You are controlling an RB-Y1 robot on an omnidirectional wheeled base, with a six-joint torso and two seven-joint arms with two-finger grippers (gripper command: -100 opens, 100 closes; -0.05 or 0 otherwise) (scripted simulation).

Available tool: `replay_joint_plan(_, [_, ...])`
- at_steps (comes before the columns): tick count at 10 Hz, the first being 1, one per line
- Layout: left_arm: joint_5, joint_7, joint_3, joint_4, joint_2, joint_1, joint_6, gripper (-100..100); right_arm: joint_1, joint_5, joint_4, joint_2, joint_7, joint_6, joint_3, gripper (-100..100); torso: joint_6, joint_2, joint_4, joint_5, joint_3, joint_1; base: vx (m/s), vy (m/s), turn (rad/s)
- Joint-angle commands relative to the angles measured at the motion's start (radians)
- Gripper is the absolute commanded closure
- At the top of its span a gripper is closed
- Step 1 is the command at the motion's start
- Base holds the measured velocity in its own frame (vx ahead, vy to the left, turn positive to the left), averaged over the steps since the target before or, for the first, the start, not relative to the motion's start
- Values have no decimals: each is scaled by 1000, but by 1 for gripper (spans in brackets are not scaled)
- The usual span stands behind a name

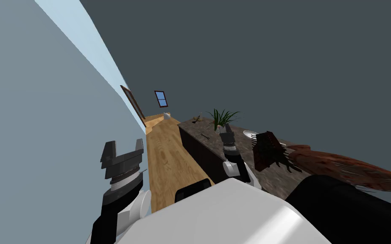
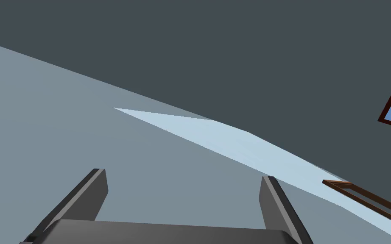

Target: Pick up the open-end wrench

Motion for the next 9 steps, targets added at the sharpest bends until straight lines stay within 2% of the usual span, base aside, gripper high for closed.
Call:
replay_joint_plan(1, [0,0,0,0,0,0,0,0,21,12,14,-29,0,-2,-7,-100,0,0,0,0,0,0,23,14,99])
replay_joint_plan(5, [0,0,0,0,0,0,0,0,96,54,64,-106,1,-7,-35,-100,0,-4,-1,0,-2,1,55,19,111])
replay_joint_plan(9, [0,0,0,0,0,0,0,0,214,122,144,-212,2,-14,-82,-100,0,-6,-1,0,-3,1,86,20,140])
